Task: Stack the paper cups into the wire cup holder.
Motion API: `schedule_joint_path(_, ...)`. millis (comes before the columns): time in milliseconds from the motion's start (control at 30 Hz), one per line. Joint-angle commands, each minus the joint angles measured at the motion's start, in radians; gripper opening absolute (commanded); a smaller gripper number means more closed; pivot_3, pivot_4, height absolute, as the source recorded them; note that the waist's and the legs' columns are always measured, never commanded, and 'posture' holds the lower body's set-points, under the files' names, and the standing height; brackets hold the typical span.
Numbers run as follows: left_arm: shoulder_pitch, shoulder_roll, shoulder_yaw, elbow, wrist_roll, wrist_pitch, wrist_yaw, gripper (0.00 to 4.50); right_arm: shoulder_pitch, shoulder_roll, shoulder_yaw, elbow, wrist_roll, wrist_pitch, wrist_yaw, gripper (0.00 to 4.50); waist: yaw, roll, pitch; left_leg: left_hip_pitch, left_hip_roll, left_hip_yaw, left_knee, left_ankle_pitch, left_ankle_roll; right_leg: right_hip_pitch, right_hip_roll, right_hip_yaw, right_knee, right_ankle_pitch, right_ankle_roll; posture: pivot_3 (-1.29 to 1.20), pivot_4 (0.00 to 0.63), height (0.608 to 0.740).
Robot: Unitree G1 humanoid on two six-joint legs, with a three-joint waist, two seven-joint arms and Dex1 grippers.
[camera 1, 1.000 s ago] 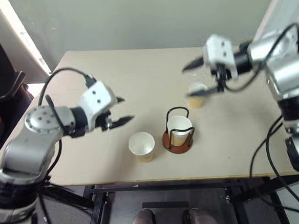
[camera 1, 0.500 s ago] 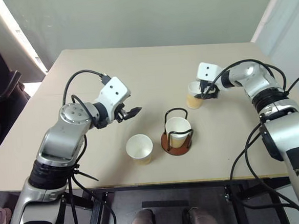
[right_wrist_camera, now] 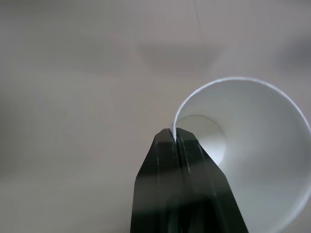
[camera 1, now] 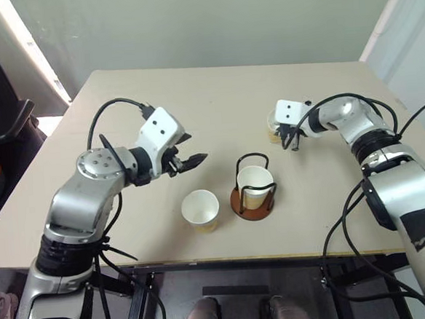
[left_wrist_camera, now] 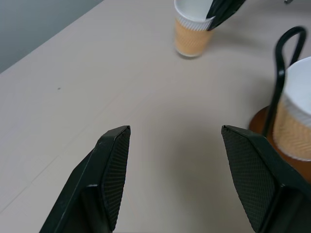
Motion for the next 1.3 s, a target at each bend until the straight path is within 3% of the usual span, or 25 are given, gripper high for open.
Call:
schedule_joint_path(33,-0.029,0.005,0.042,-0.024,-0.019,-0.023,-0.008,3.22,-0.034,-0.035,-0.048,-0.055,0.033,-0.038,0.060,0.04,0.000,0.000,0.000,0.000,0.000,0.000,0.000,0.000,0.000,0.000,0.000,0.000,0.001,0.000,0.000,0.00,0.150,0.740)
schedule_joint_path(200,-0.045,0.020,0.114,-0.026,-0.108,-0.074,-0.088,3.22,-0.039,-0.104,-0.148,-0.285,0.195,0.007,0.342,0.04,-0.002,0.000,0.000,0.000,0.000,0.000,0.000,0.001,-0.001,0.000,0.000,0.000,0.001,0.001,0.000,0.00,0.150,0.740)
schedule_joint_path(333,-0.013,0.091,0.241,-0.051,-0.270,-0.063,-0.235,3.22,0.045,-0.193,-0.221,-0.743,0.445,0.337,0.582,0.04,-0.005,0.000,0.000,-0.001,0.001,0.000,-0.001,0.004,0.003,0.000,0.002,-0.001,0.000,0.000,-0.001,0.00,0.150,0.740)
schedule_joint_path(433,0.089,0.204,0.325,-0.104,-0.438,0.008,-0.414,3.22,0.153,-0.334,-0.166,-1.088,0.706,0.574,0.627,0.04,-0.006,-0.001,-0.001,0.000,0.002,0.000,-0.001,0.007,-0.005,0.003,0.004,-0.001,-0.002,-0.004,-0.003,0.00,0.150,0.740)
schedule_joint_path(500,0.123,0.242,0.335,-0.106,-0.462,0.004,-0.439,3.22,0.202,-0.368,-0.153,-1.187,0.763,0.629,0.627,0.04,-0.006,-0.001,-0.001,0.002,0.002,0.000,0.000,0.004,-0.006,0.006,0.005,-0.001,-0.002,-0.008,-0.001,0.00,0.150,0.740)
schedule_joint_path(633,0.162,0.283,0.321,-0.098,-0.458,-0.019,-0.460,3.22,0.243,-0.342,-0.151,-1.257,0.757,0.682,0.627,0.04,-0.009,-0.001,0.000,0.004,0.003,-0.001,0.001,0.005,-0.005,0.007,0.005,0.000,-0.002,-0.009,0.000,0.00,0.150,0.740)
schedule_joint_path(700,0.167,0.284,0.313,-0.104,-0.460,-0.023,-0.452,3.22,0.253,-0.316,-0.146,-1.277,0.751,0.696,0.614,0.04,-0.011,-0.001,0.000,0.006,0.003,-0.001,0.000,0.003,0.002,0.007,0.005,0.000,0.000,-0.014,-0.009,0.00,0.150,0.740)
schedule_joint_path(833,0.180,0.284,0.307,-0.120,-0.463,-0.023,-0.440,3.22,0.270,-0.281,-0.124,-1.286,0.704,0.685,0.584,0.04,-0.013,-0.001,0.000,0.010,0.003,-0.002,0.000,0.005,0.006,0.010,0.005,-0.001,0.001,-0.012,-0.012,0.00,0.150,0.740)
schedule_joint_path(1300,0.261,0.329,0.317,-0.143,-0.457,-0.043,-0.429,3.22,0.327,-0.313,-0.065,-1.271,0.581,0.597,0.622,0.04,-0.014,-0.001,0.000,0.011,0.003,-0.002,0.000,0.004,0.006,0.011,0.005,-0.001,0.001,-0.012,-0.014,0.00,0.150,0.740)
